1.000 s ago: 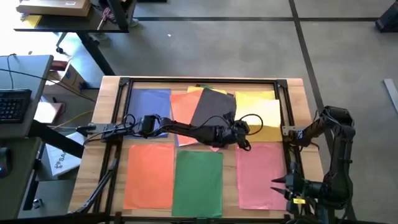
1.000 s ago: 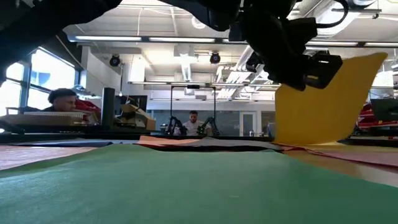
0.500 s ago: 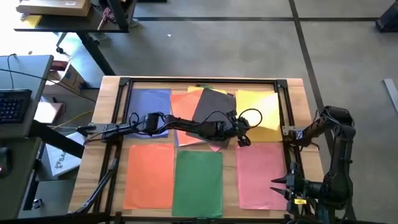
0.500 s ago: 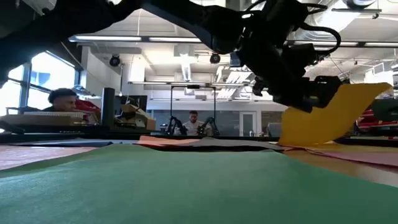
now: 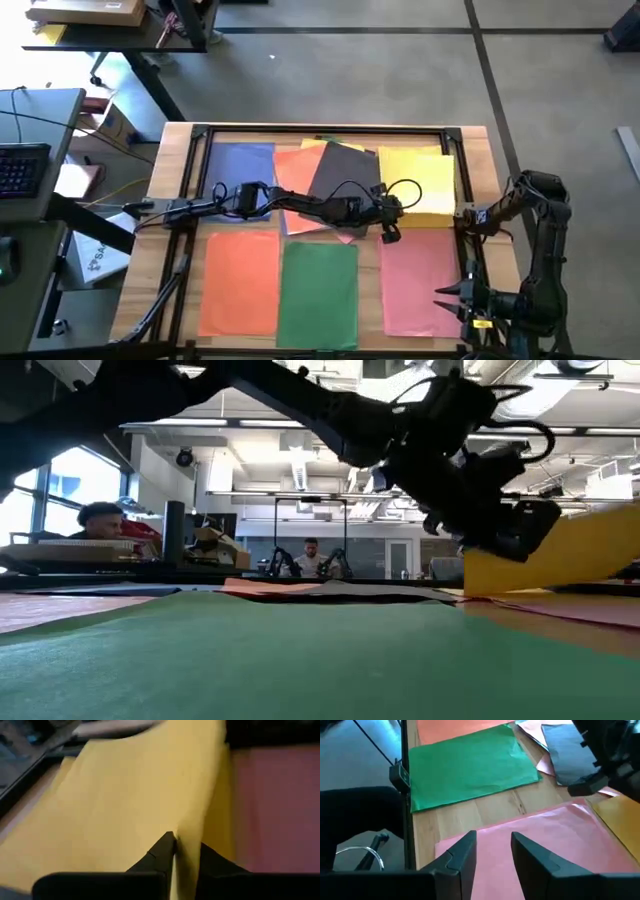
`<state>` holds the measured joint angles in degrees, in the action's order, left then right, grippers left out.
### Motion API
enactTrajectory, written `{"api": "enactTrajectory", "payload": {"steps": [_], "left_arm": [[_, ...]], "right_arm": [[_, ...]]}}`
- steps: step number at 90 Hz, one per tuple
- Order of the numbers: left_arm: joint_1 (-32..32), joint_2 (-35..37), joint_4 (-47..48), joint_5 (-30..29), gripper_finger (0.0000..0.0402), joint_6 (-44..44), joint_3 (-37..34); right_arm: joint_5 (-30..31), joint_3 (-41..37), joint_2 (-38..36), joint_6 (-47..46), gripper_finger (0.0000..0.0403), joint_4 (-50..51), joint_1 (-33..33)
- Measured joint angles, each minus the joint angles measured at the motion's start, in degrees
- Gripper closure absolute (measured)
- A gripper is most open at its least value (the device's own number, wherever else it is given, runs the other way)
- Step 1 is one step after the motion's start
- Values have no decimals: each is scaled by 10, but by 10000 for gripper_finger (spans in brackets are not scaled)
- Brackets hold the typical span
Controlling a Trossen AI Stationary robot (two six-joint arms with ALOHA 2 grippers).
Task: Organize paper
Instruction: Stack the yellow paper under the colored papers on the right yellow paper
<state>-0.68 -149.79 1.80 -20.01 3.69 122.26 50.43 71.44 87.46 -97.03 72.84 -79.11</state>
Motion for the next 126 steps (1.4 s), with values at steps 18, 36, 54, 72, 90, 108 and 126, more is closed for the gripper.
{"api": "enactTrajectory", "payload": {"steps": [18, 36, 54, 72, 90, 108, 126], "left_arm": [[3, 0, -8, 0, 334, -16, 0], [4, 0, -19, 8, 313, -55, 0], [-10, 0, -18, -85, 392, -49, 0], [-44, 0, -5, -196, 400, -41, 0], [-54, 0, -2, -248, 401, -41, 1], [-33, 0, -5, -161, 401, -55, 4], [-15, 0, -20, -76, 401, -12, 4]], "right_arm": [[0, 0, 0, 0, 295, 0, 0], [0, 0, 0, 0, 295, -1, 0], [0, 0, 0, 0, 295, -1, 0], [0, 0, 0, 0, 295, -1, 0], [8, 0, 0, 0, 295, 0, 0], [21, 0, 0, 0, 296, 2, 0], [21, 0, 0, 0, 296, 2, 1]]}}
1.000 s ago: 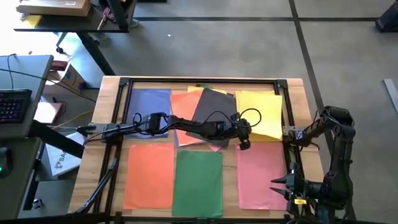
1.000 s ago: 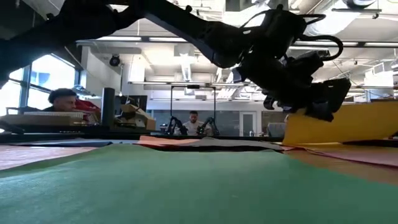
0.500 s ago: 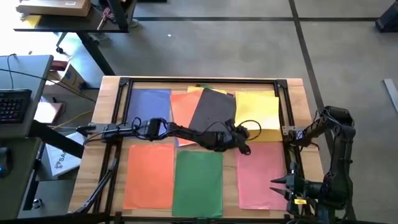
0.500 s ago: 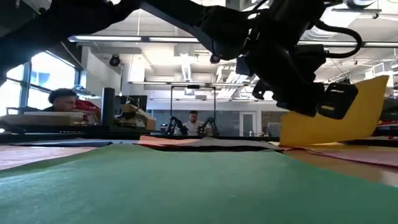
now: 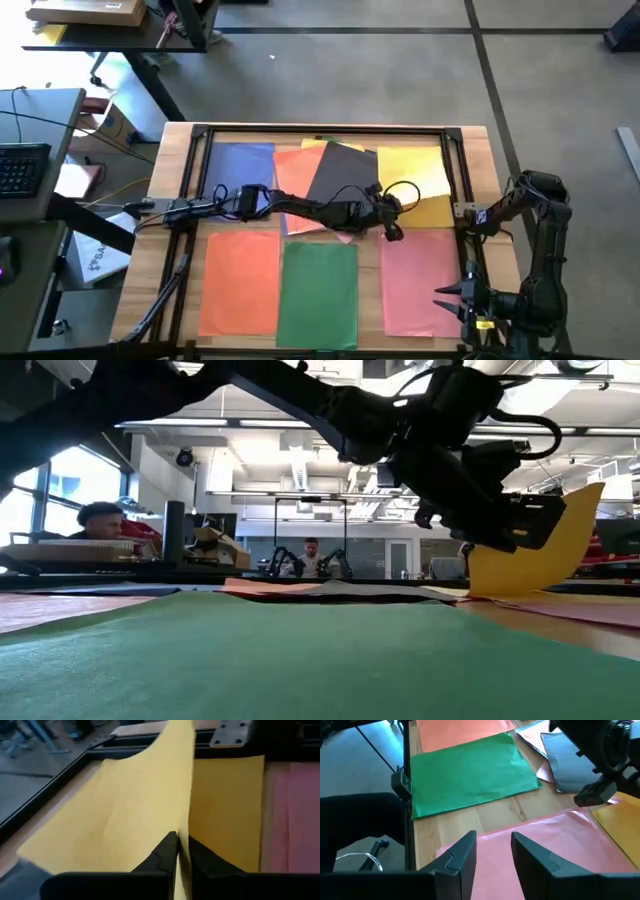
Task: Organize paper
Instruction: Stack the yellow paper under the colored papers on the right yellow paper
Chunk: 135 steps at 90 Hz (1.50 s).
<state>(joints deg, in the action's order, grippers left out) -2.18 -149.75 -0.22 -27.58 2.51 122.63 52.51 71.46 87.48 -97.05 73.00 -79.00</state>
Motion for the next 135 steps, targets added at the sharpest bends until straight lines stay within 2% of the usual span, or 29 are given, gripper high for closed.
{"api": "enactTrajectory", "payload": {"steps": [15, 27, 53, 72, 80, 86, 98, 111, 128, 135], "left_arm": [[1, 0, -21, 37, 399, 27, 0], [0, 0, -25, 79, 382, 66, 0], [2, 0, -5, 89, 328, 71, 0], [2, 0, 3, 104, 316, 59, 0], [2, 0, 2, 110, 322, 37, 0], [2, 0, 3, 101, 342, 23, 0], [-4, 0, 3, 42, 394, 11, 0], [-14, 0, 0, -26, 400, -1, 0], [-17, 0, -2, -42, 401, -14, 0], [-9, 0, -12, -14, 401, -5, 0]], "right_arm": [[0, 0, 0, 0, 296, 0, 0], [-1, 0, 0, 0, 296, 0, 0], [-2, 0, 0, 0, 296, -1, 0], [-2, 0, 0, 0, 295, -2, 0], [-2, 0, 0, 0, 295, -2, 0], [-2, 0, 0, 0, 295, -2, 0], [-2, 0, 0, 0, 295, -2, 0], [-2, 0, 0, 0, 295, 0, 0], [-2, 0, 0, 0, 295, 0, 0], [-2, 0, 0, 0, 295, 0, 0]]}}
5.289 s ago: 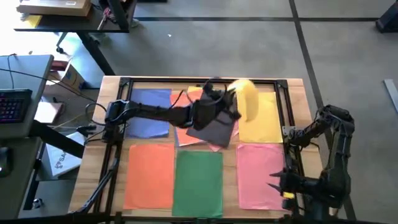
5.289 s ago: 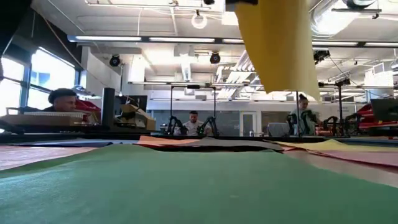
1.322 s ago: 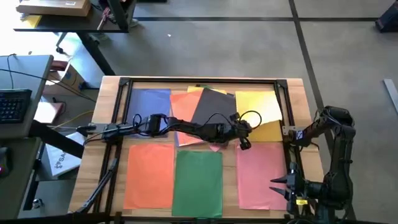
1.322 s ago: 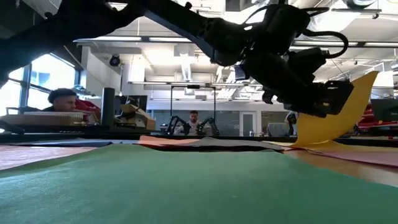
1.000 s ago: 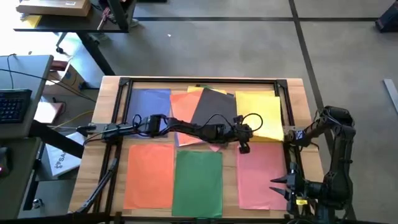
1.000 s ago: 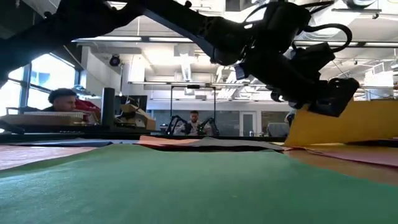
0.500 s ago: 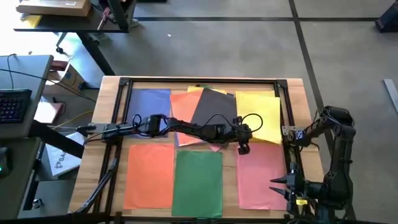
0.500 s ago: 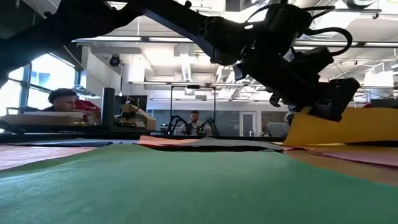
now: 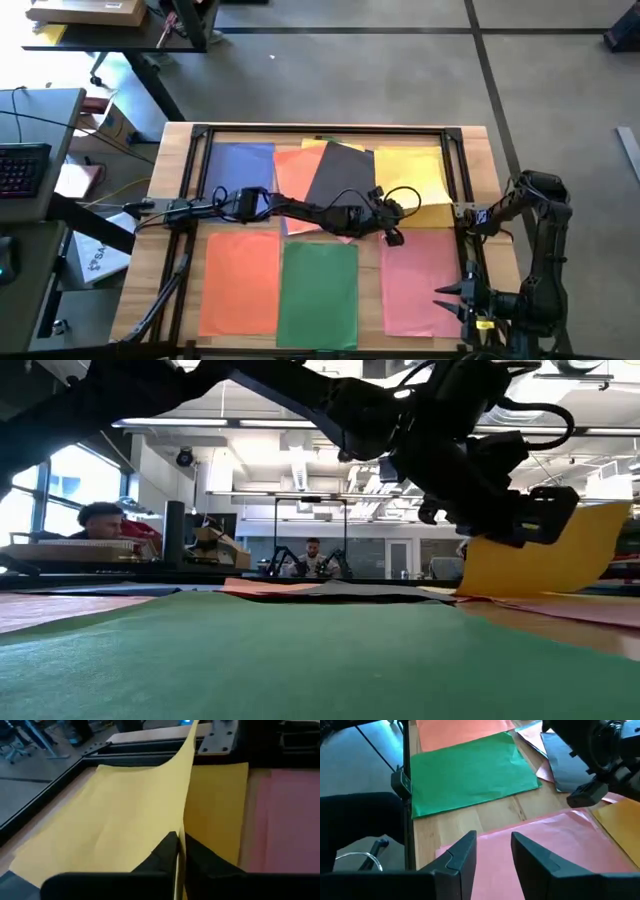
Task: Organize paper
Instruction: Stack the yellow paper under the colored papers on the right yellow paper
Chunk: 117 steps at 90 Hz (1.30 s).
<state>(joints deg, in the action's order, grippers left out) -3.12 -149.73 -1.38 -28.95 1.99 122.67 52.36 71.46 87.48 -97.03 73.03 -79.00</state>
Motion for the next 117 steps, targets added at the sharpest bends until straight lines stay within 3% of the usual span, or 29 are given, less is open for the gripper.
{"api": "enactTrajectory", "payload": {"steps": [7, 39, 74, 98, 117], "left_arm": [[7, 0, -15, 40, 401, 14, 0], [26, 1, -15, 119, 396, 70, 0], [25, -27, -22, 141, 363, 154, 1], [13, -51, -36, 129, 398, 235, 1], [3, -52, -58, 117, 401, 285, 12]], "right_arm": [[0, 0, 0, 0, 295, 0, 0], [0, 0, 0, 0, 295, 0, 0], [0, 0, 0, 0, 295, -2, 0], [0, 0, 0, 0, 295, -3, 0], [1, 0, 0, 0, 296, -2, 0]]}}
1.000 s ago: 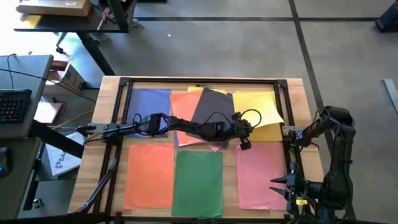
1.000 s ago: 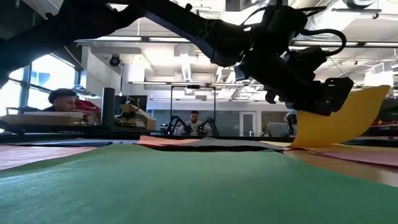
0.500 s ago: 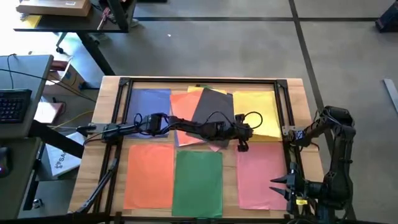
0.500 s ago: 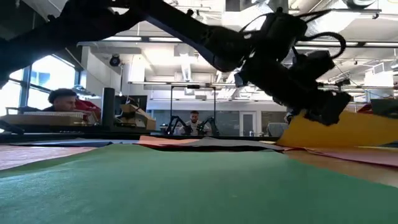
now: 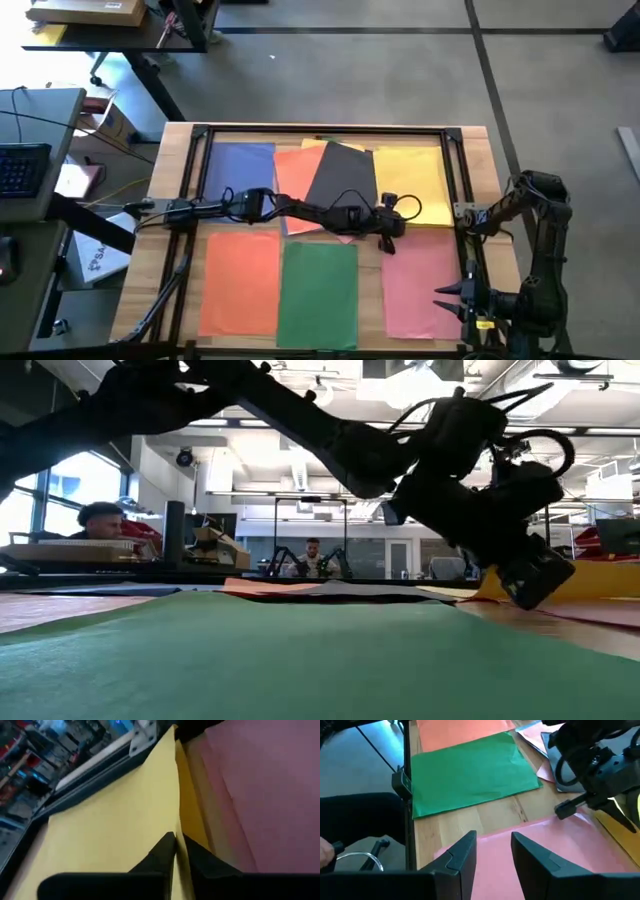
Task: Organize paper
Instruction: Stack the yellow paper under the colored papers on the right yellow paper
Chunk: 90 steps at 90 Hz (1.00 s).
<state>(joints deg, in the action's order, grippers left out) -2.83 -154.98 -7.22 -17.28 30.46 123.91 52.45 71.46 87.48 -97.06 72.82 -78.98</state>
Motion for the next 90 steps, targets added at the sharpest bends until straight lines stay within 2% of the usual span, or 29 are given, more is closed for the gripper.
{"api": "enactTrajectory", "payload": {"steps": [34, 59, 75, 90], "left_arm": [[8, 0, -7, 7, 401, 77, 4], [17, 0, -27, 2, 398, 167, 4], [21, 0, -29, 2, 373, 166, 4], [21, 0, -31, 5, 332, 159, 4]], "right_arm": [[0, 0, 0, 0, 295, 0, 3], [-1, 0, 0, 0, 295, 0, 4], [-3, 0, 0, 0, 295, 1, 6], [-3, 0, 0, 0, 295, 1, 6]]}}
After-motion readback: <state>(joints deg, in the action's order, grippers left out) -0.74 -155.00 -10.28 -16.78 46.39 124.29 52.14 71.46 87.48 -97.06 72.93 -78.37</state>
